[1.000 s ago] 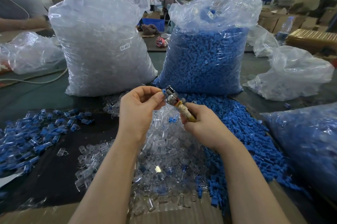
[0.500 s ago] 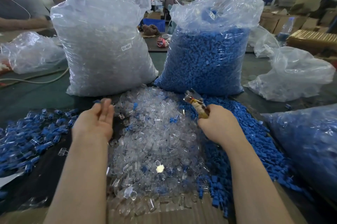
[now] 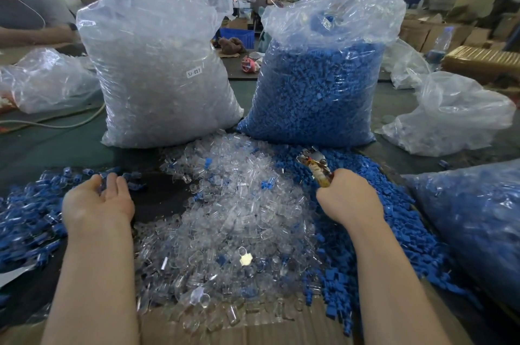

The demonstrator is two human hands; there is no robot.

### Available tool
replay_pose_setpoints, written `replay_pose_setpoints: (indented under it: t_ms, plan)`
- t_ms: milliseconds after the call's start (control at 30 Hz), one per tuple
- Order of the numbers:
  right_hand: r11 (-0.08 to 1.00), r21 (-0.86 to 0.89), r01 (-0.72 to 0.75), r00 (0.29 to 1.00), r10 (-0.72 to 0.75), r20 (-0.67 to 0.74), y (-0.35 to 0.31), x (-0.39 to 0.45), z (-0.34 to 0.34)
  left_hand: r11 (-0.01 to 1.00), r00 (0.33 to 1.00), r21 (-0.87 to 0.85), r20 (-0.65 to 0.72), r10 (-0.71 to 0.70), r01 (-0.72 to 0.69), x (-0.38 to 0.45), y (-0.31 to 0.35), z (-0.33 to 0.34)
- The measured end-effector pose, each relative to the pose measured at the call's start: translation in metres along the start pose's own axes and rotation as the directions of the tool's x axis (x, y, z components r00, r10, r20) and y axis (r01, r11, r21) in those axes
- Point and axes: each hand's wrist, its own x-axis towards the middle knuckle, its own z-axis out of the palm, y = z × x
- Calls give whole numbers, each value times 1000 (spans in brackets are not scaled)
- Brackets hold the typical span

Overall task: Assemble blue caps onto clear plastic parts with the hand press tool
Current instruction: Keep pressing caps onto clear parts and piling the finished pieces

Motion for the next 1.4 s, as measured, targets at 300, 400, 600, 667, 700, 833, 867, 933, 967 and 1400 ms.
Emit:
replay_pose_setpoints:
  t_ms: [300,400,600,667,700,833,867,933,967,1400]
  plan:
    - [998,-58,-5,999,8,48,-3,-5,3,221,894,880,443,-60,-421,-20,-38,19]
    - [998,-67,-11,998,14,53,-4,-5,3,-267,845,805,528,-86,-530,-17,-53,12]
    - [997,-67,-26,999,28,18,-5,-6,5,-413,841,746,530,-109,-523,-20,-56,13]
    - [997,-66,-31,999,32,3,-5,-5,4,-422,839,741,535,-100,-523,-21,-54,13]
    - [997,-66,-32,999,32,-3,-5,-5,4,-420,839,742,535,-97,-522,-21,-54,13]
    - [999,-23,-26,999,25,-33,-4,-1,4,-286,794,752,606,-54,-594,-28,-50,17]
    - [1000,1,-21,999,21,-41,-4,0,4,-228,773,747,633,-47,-625,-33,-50,20]
    - [999,48,4,998,-1,-65,-4,2,4,-103,730,723,682,-50,-683,-42,-52,25]
    - [997,79,28,996,-21,-82,-4,2,4,-43,709,708,702,-67,-705,-47,-54,27]
    - [870,467,158,985,-104,-139,-14,1,4,523,690,737,640,-338,-427,-84,-87,38]
